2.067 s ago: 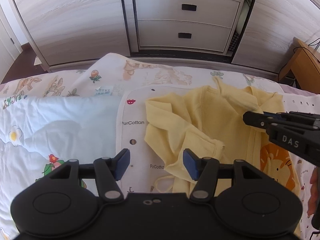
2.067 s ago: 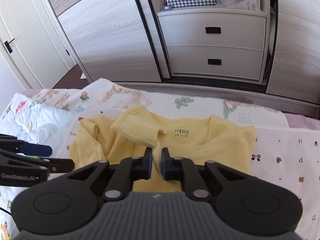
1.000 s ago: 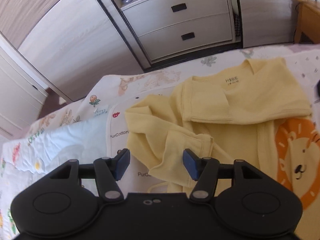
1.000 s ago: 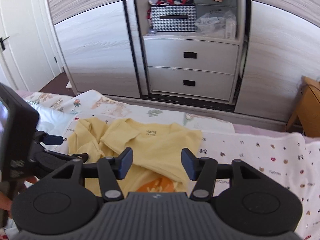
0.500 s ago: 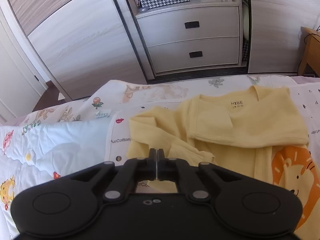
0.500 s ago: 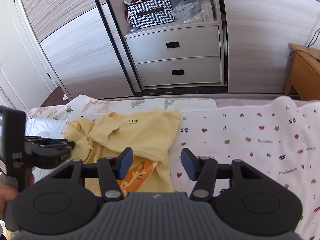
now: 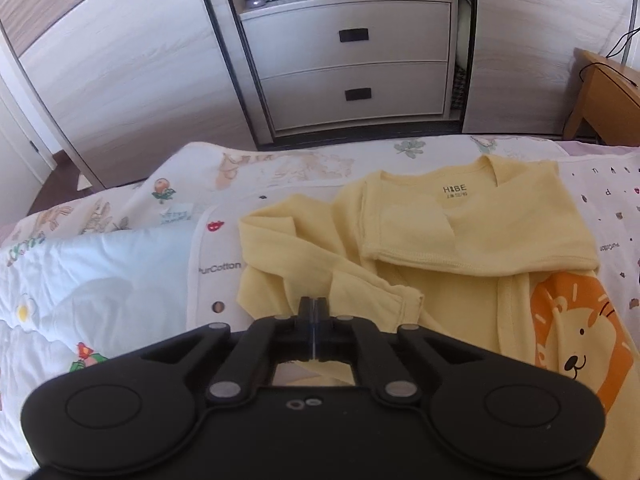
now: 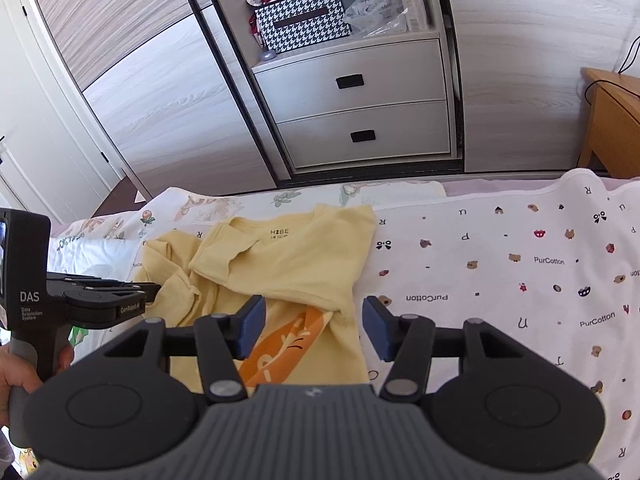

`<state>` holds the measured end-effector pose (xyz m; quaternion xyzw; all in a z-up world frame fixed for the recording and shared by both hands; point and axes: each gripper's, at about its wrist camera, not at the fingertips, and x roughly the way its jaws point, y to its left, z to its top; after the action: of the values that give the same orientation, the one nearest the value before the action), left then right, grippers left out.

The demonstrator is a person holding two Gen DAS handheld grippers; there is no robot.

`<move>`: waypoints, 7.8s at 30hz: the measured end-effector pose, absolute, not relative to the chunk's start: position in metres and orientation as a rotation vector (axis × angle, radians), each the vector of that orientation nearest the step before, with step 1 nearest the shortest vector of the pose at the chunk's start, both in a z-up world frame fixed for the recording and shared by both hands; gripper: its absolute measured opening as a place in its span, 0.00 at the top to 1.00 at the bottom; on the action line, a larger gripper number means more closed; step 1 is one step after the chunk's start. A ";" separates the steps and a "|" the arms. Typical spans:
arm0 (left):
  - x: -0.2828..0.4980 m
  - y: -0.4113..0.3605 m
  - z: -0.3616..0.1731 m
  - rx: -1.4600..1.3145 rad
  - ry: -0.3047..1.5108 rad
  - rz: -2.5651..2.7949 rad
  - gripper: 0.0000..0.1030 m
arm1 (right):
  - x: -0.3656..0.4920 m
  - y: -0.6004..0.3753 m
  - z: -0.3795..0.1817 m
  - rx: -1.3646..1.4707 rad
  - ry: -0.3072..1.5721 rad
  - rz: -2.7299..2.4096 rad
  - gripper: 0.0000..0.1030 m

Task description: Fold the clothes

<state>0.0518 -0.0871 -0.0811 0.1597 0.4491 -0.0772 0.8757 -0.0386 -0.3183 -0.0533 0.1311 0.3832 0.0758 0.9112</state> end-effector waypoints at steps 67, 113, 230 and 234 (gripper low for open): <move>-0.016 -0.133 -0.094 0.452 0.800 -0.127 0.44 | -0.043 -0.306 -0.081 0.306 0.751 0.084 0.10; -0.010 -0.137 -0.055 0.417 0.707 -0.209 0.97 | -0.038 -0.298 -0.091 0.306 0.773 0.103 0.10; -0.104 0.001 -0.034 0.226 1.021 -0.059 0.45 | -0.158 -0.299 -0.040 0.006 1.287 0.568 0.60; -0.107 -0.001 -0.028 0.224 1.002 -0.077 0.45 | -0.168 -0.263 -0.055 -0.111 1.256 0.576 0.59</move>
<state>-0.1070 -0.0013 -0.0281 0.1073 0.4790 -0.0366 0.8705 -0.1683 -0.2634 -0.0552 -0.0512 0.5787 0.2655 0.7694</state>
